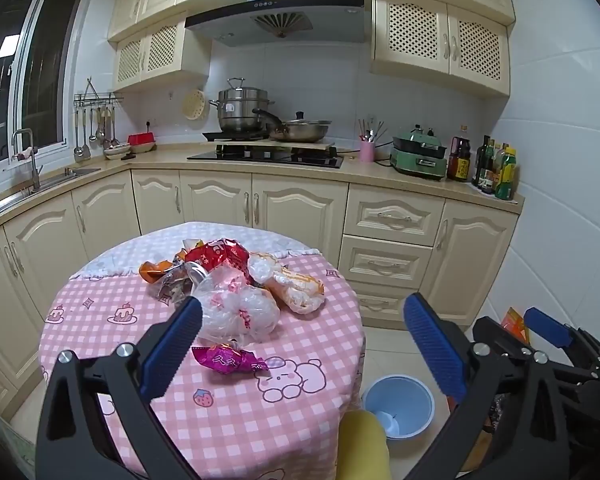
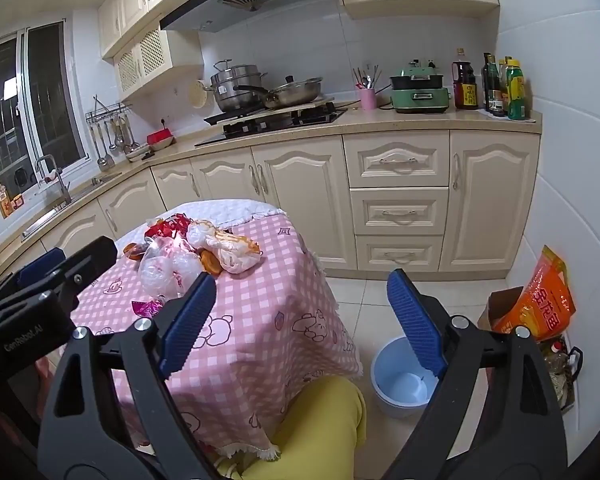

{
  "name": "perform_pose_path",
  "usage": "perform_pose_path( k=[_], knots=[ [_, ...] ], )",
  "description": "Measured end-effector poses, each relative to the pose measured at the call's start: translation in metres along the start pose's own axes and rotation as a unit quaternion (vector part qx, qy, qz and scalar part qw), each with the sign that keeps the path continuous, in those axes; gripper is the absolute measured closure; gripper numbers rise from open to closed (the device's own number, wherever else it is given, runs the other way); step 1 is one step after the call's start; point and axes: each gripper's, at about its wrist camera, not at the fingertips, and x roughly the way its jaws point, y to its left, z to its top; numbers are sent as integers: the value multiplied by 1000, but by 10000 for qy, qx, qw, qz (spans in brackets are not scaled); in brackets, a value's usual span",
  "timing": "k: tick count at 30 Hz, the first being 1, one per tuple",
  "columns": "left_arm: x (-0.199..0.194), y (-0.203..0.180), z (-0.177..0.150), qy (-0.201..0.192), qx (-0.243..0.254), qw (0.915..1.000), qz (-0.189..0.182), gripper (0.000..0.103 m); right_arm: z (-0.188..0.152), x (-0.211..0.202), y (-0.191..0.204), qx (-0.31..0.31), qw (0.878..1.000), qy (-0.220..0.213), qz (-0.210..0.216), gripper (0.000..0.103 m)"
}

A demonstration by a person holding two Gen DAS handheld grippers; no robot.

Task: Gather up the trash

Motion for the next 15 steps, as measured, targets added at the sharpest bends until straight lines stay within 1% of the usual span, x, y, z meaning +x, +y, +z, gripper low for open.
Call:
perform_pose_path(
  k=[15],
  knots=[
    [-2,-1,-1,-29,15,10000,24,4,0,0,1,-19,10000,-42,8,17]
  ],
)
